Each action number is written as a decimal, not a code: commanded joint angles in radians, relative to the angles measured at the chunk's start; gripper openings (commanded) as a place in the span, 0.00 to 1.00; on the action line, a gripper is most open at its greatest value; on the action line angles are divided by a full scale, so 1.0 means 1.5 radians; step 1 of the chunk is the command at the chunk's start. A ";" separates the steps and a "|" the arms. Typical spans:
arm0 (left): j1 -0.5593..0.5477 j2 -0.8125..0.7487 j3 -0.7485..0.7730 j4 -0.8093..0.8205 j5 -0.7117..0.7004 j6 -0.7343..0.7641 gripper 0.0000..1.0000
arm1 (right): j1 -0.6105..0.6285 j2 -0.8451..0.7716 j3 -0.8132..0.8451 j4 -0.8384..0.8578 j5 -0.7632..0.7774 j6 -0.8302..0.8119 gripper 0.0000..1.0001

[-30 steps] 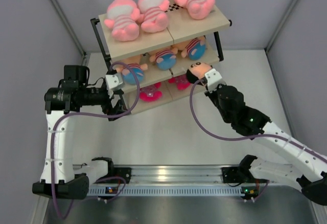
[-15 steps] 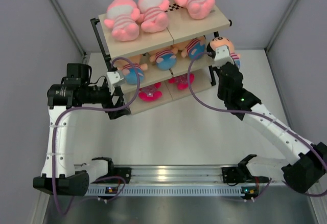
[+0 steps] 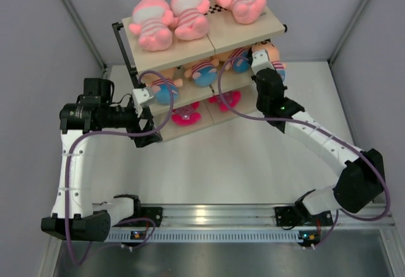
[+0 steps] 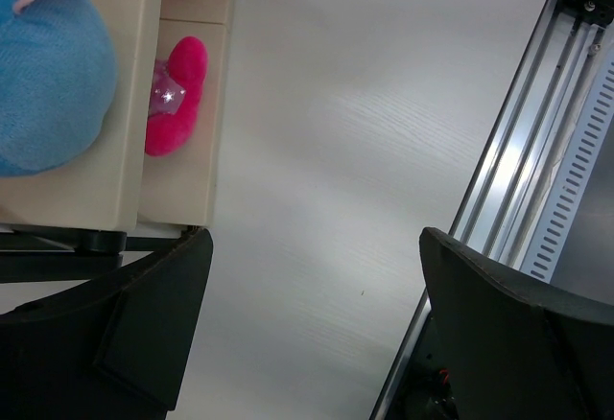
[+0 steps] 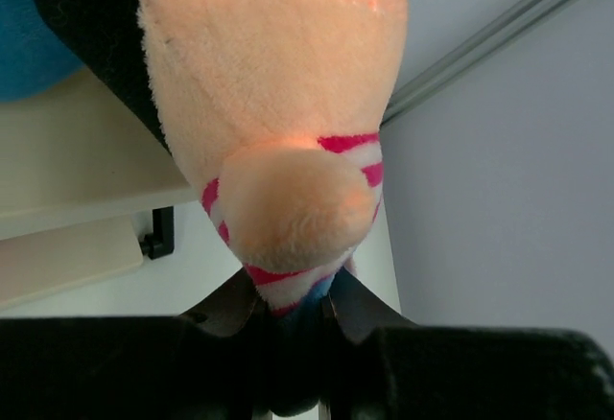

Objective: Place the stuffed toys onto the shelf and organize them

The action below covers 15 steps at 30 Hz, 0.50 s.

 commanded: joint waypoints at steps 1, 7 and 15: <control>0.001 -0.001 -0.002 -0.003 0.017 0.002 0.95 | 0.004 0.015 0.042 0.027 -0.032 0.004 0.00; 0.002 -0.002 -0.001 -0.003 0.017 0.002 0.95 | 0.022 -0.015 0.002 0.067 -0.092 -0.017 0.00; 0.002 0.000 -0.001 -0.003 0.018 0.005 0.95 | 0.022 -0.063 -0.024 0.080 -0.148 -0.010 0.00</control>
